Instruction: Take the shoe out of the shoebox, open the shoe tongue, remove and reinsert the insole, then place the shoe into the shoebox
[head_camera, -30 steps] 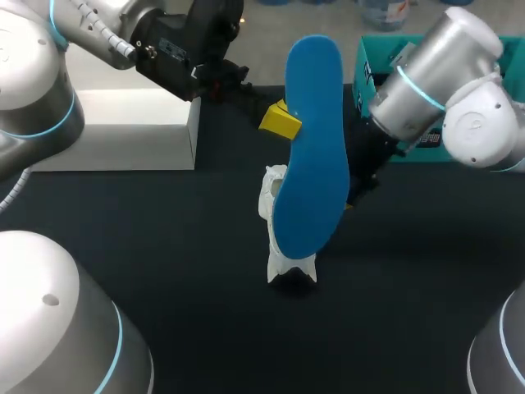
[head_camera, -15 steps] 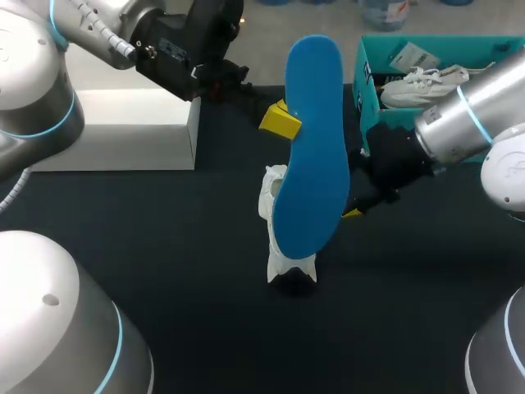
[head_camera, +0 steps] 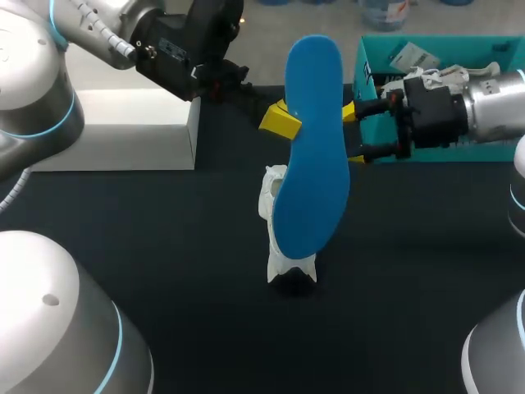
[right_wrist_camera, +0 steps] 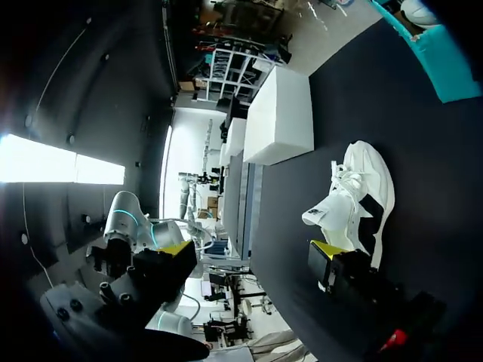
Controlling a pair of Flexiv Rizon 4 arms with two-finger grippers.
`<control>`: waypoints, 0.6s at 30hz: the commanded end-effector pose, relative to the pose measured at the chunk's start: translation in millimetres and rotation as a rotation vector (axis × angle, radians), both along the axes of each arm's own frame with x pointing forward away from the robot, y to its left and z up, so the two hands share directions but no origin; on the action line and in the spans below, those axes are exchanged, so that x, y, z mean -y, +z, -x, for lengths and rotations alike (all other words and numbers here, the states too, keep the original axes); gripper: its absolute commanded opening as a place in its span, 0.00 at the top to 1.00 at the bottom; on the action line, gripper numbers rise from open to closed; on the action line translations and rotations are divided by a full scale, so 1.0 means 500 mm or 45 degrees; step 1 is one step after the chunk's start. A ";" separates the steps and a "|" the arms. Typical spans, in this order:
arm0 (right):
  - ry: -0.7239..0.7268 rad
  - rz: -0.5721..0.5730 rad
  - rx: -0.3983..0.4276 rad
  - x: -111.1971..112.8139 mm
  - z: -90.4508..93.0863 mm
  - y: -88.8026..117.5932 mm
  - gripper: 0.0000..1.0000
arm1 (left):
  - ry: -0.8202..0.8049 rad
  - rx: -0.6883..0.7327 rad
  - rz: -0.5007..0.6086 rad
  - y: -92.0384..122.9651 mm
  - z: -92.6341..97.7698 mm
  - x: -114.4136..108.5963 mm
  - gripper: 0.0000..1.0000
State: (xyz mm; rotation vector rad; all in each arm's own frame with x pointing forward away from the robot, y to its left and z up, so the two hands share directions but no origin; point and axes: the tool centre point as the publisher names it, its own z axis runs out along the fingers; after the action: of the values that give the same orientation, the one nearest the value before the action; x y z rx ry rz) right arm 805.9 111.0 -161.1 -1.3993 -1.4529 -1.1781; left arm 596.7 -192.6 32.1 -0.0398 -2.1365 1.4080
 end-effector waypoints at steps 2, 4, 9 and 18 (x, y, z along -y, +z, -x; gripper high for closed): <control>-0.077 -0.149 0.033 0.018 0.012 0.035 0.00 | -0.002 0.001 -0.003 0.000 -0.001 0.002 1.00; -0.107 -0.097 0.022 0.029 0.007 0.048 0.00 | -0.002 0.001 -0.003 0.000 -0.001 0.002 1.00; -0.100 -0.121 0.002 0.048 -0.001 0.079 0.00 | -0.002 0.001 -0.003 0.000 -0.001 0.002 1.00; -0.075 -0.185 0.028 0.054 -0.017 0.133 0.00 | -0.002 0.001 -0.003 0.000 -0.001 0.002 1.00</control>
State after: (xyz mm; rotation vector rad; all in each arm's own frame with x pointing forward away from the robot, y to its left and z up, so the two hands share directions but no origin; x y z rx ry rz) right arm 809.3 82.0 -97.3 -1.3401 -1.3070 -1.3293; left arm 596.7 -192.6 32.1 -0.0399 -2.1365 1.4078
